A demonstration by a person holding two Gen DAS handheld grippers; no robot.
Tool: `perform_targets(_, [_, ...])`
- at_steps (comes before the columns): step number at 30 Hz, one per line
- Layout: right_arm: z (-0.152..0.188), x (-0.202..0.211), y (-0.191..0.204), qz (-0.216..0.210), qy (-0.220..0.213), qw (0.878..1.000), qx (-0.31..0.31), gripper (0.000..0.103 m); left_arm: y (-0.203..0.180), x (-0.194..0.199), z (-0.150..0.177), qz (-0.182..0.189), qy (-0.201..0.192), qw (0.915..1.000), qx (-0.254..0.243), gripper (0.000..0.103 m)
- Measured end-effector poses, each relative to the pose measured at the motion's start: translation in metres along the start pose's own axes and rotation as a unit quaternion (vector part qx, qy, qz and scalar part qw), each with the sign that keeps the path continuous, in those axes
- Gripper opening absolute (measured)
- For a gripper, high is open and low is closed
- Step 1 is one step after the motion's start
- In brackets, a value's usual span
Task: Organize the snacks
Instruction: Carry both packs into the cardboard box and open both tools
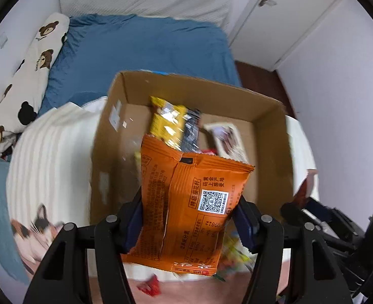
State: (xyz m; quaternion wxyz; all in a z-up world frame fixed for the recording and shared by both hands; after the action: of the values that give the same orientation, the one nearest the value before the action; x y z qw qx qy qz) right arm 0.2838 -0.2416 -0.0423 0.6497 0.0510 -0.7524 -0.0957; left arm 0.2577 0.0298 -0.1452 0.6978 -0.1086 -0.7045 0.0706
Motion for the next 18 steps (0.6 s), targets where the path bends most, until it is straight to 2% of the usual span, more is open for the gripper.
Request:
perform_targets(4, [-0.047, -0.027, -0.007, 0.045, 0.028, 0.999, 0.002, 0.059, 0.02, -0.026, -0.043, -0.036, 0.023, 0.999, 0.013, 0.06])
perform_targets(8, [-0.073, -0.048, -0.021, 0.073, 0.048, 0.996, -0.008, 0.059, 0.036, -0.058, -0.076, -0.053, 0.054, 0.9969, 0.023, 0.06])
perform_targets(10, [-0.089, -0.07, -0.026, 0.082, 0.058, 0.995, -0.015, 0.059, 0.041, -0.069, -0.085, -0.056, 0.067, 0.9959, 0.025, 0.06])
perform_targets(17, [-0.106, -0.103, -0.047, 0.088, 0.082, 0.992, -0.042, 0.06, 0.05, -0.099, -0.103, -0.067, 0.102, 0.9922, 0.026, 0.061])
perform_targets(18, [-0.108, -0.108, -0.048, 0.089, 0.089, 0.991, -0.044, 0.07, 0.051, -0.103, -0.103, -0.06, 0.108, 0.9919, 0.031, 0.061])
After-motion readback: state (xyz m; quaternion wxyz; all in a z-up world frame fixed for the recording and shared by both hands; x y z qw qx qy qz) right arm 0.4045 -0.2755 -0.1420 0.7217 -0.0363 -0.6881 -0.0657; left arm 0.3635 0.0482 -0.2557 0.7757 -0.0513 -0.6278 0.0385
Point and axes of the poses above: each gripper's, at about its wrist camera, not at the fingertips, and x roughly against the way its jaws point, y to its left, z to its underside, the point moved 6 cm from there along -x, roughly the way its jaws point, and after that the axes turned 15 degrees about y, right-handed, at the moved point
